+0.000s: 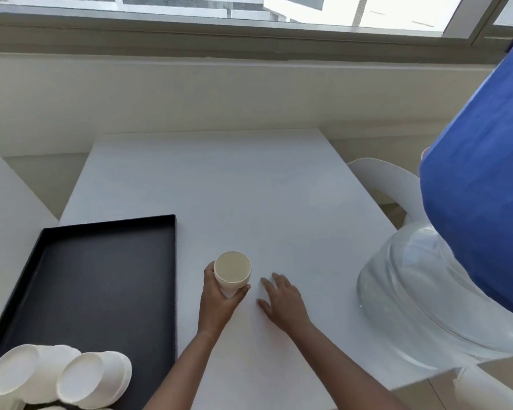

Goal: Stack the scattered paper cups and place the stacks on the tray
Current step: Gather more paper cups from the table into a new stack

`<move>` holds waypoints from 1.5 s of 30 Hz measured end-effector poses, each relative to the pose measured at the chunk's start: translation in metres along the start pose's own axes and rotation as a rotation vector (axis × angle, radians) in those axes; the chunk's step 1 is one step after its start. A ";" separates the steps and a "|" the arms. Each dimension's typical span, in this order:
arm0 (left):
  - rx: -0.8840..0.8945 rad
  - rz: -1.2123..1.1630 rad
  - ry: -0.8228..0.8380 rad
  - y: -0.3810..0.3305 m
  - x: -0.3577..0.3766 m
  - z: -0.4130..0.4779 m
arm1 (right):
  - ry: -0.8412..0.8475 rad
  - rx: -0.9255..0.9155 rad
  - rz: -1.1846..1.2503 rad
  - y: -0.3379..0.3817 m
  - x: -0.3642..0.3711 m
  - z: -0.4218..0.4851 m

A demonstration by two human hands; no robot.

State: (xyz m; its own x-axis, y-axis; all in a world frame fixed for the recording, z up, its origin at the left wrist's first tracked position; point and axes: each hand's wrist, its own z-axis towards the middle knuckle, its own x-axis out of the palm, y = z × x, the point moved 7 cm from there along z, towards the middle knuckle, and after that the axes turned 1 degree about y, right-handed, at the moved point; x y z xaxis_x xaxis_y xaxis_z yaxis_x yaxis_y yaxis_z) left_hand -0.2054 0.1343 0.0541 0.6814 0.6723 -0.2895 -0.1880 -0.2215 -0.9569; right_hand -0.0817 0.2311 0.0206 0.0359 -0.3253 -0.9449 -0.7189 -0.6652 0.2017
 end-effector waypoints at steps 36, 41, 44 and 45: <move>0.093 0.023 0.208 -0.039 0.063 -0.091 | -0.624 0.044 0.175 -0.101 -0.052 -0.192; 0.087 0.022 0.187 -0.035 0.050 -0.081 | -0.766 0.165 -0.052 -0.157 -0.065 -0.256; 0.082 0.033 0.181 -0.034 0.050 -0.079 | -0.795 0.259 -0.157 -0.190 -0.075 -0.281; 0.083 0.037 0.192 -0.035 0.052 -0.080 | -0.777 0.304 -0.162 -0.200 -0.077 -0.287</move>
State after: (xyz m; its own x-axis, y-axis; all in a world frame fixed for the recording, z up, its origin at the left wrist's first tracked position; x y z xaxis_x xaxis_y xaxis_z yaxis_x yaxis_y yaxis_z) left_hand -0.1066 0.1204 0.0742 0.7939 0.5161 -0.3217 -0.2673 -0.1789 -0.9468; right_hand 0.2584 0.1967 0.1271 -0.2524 0.3861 -0.8872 -0.9054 -0.4178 0.0758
